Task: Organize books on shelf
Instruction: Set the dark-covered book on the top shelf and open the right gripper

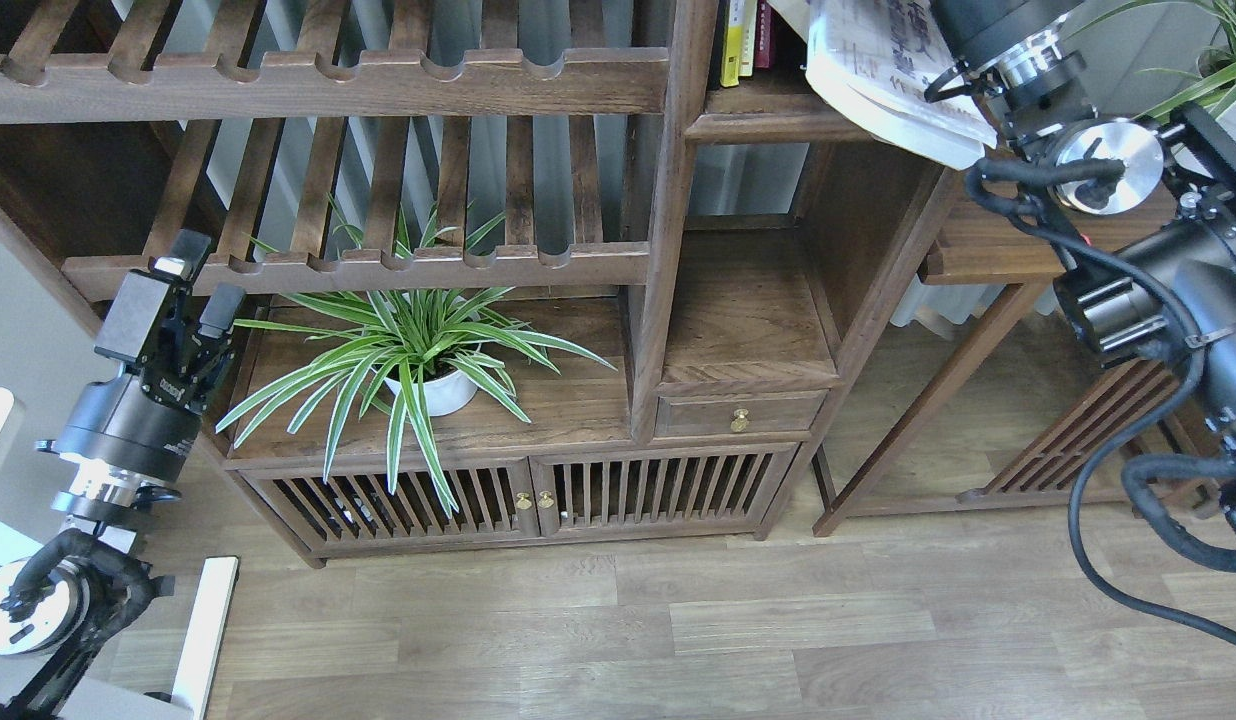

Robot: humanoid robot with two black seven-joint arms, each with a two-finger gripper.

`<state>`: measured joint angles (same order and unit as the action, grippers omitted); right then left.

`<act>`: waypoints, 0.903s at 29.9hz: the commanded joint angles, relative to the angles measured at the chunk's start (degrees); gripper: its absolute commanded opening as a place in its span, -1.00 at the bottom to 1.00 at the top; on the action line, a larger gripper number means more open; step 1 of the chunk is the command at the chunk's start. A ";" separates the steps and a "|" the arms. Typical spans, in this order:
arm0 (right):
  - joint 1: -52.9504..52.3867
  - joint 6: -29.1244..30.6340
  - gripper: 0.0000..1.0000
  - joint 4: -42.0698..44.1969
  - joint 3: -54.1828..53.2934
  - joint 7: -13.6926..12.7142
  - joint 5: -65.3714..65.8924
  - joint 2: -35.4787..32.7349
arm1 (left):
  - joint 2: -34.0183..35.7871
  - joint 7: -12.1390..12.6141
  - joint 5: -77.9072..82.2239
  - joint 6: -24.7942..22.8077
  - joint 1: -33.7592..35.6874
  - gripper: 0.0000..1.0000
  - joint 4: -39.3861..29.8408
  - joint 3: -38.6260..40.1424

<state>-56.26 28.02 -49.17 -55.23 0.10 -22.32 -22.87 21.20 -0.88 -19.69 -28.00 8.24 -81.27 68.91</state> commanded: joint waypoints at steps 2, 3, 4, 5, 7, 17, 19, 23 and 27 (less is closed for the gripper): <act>-1.05 -0.02 -0.87 2.14 0.03 -0.01 0.00 0.37 | -0.02 0.00 0.00 0.00 0.02 0.98 -0.02 -0.01; -1.14 -0.02 -0.87 2.84 0.03 -0.10 0.00 0.37 | -0.02 0.00 0.00 0.00 0.02 0.98 -0.02 -0.01; -1.14 -0.02 -0.87 3.37 0.03 -0.10 0.08 0.37 | -0.02 0.00 0.00 0.00 0.02 0.98 -0.02 -0.01; -1.14 -0.02 -0.87 3.90 0.12 -0.10 0.26 0.37 | -0.02 0.00 0.00 0.00 0.02 0.98 -0.02 -0.01; -1.22 -0.02 -0.86 5.39 0.12 -0.10 1.14 0.29 | -0.02 0.00 0.00 0.00 0.02 0.98 -0.02 -0.01; -3.59 -0.02 -0.83 11.28 0.03 -0.10 2.55 0.37 | -0.02 -0.08 0.00 0.00 -0.06 0.98 -0.11 -0.01; -4.39 -0.02 -0.79 12.51 0.03 -0.10 2.55 0.46 | -0.02 -0.08 0.00 0.00 -0.06 0.98 -0.11 -0.01; -4.83 -0.02 -0.75 12.70 0.03 -0.10 2.55 1.08 | -0.02 -0.08 0.00 0.00 -0.07 0.98 -0.11 0.08; -4.57 -0.02 -0.62 12.70 0.12 -0.10 2.63 1.16 | 0.07 -0.26 0.00 0.00 -0.15 0.98 -0.11 0.08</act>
<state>-61.01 28.00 -36.47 -55.20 0.03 -19.77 -21.81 21.24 -1.03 -19.68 -27.98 8.22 -81.39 68.92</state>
